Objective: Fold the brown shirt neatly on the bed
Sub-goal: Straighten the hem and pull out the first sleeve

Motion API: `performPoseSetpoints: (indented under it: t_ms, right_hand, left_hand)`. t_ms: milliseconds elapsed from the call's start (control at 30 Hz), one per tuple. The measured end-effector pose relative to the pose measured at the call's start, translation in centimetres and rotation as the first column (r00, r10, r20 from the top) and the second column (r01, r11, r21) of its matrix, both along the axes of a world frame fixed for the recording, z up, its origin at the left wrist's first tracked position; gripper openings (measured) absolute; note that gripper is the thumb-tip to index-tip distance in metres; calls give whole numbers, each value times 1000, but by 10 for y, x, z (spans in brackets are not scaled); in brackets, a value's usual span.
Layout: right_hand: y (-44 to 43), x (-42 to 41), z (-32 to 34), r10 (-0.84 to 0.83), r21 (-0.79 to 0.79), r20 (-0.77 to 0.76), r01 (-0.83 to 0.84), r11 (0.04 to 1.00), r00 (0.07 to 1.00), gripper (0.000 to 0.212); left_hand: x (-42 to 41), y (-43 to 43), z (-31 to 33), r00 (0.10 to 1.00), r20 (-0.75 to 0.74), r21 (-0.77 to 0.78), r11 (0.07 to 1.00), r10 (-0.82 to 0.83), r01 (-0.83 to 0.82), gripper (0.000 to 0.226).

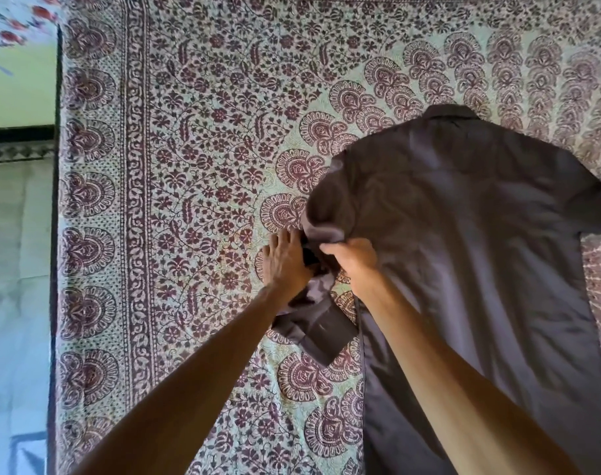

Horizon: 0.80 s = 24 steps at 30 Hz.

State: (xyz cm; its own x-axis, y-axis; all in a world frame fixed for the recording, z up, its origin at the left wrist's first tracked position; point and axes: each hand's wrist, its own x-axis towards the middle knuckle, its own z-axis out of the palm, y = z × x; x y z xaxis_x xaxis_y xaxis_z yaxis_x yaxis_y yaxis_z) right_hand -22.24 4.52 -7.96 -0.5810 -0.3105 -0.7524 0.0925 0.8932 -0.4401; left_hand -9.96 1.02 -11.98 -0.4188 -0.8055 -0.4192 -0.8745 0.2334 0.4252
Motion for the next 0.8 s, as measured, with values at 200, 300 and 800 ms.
performPoseSetpoints:
  t_ms: [200, 300, 800]
  right_hand:
    - [5, -22, -13, -570, -160, 496, 714, 681, 655, 9]
    - [18, -21, -15, -623, -130, 524, 778, 615, 580, 26]
    - [-21, 82, 7, -295, -6, 736, 442, 897, 610, 14]
  left_hand:
    - [8, -14, -2, 997, -63, 46, 998, 51, -48, 44]
    - [16, -22, 9, 931, -316, 347, 935, 182, -65, 29]
    - [122, -102, 101, 944, -49, 0, 945, 325, -326, 21]
